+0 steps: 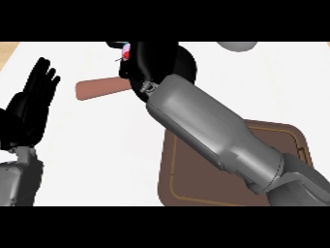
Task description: Pick the cupcake from the tray and place it in the pot
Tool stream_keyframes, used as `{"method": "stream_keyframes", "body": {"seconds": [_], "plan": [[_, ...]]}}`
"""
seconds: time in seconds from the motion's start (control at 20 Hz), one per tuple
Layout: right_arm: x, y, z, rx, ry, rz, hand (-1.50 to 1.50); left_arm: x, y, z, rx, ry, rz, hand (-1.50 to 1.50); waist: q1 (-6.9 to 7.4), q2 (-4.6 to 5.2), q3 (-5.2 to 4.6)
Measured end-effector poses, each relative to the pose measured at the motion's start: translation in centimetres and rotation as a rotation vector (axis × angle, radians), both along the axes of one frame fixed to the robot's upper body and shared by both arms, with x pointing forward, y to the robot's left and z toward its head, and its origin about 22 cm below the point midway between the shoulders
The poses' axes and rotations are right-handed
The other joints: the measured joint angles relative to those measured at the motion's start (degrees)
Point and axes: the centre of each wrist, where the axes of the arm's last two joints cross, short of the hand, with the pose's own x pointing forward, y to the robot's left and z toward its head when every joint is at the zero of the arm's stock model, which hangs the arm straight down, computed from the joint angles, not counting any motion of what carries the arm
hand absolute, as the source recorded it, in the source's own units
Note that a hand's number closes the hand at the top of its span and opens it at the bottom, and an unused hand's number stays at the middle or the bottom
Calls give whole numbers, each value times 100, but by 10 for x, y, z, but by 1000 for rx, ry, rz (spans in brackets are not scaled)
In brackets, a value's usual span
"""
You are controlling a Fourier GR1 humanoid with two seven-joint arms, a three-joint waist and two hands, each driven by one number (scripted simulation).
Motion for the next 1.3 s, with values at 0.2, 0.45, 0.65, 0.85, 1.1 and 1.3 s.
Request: {"method": "stream_keyframes", "body": {"seconds": [0.2, 0.45, 0.65, 0.85, 1.1, 1.3], "plan": [[22, -12, -12, -52, 21, -64, 150, -2, -1, -2, 0, -1, -4, 0, 25, 20, 2], [39, -34, -38, -43, 76, -90, 150, 0, -4, 0, -3, -9, -10, 0, 91, 56, 5], [46, -48, -50, 65, 170, -104, -150, 4, -5, 1, 1, -13, -26, 0, 140, 90, 8], [49, -59, -57, 172, 235, -39, -150, 4, -4, -1, 7, -19, -32, 0, 200, 119, 13], [49, -67, -56, 361, 193, 70, -150, 9, -9, 3, 3, -24, -38, 0, 225, 136, 21], [50, -73, -50, 527, 109, 119, -150, 10, -10, 4, -3, -19, -39, 0, 198, 115, 23]]}}
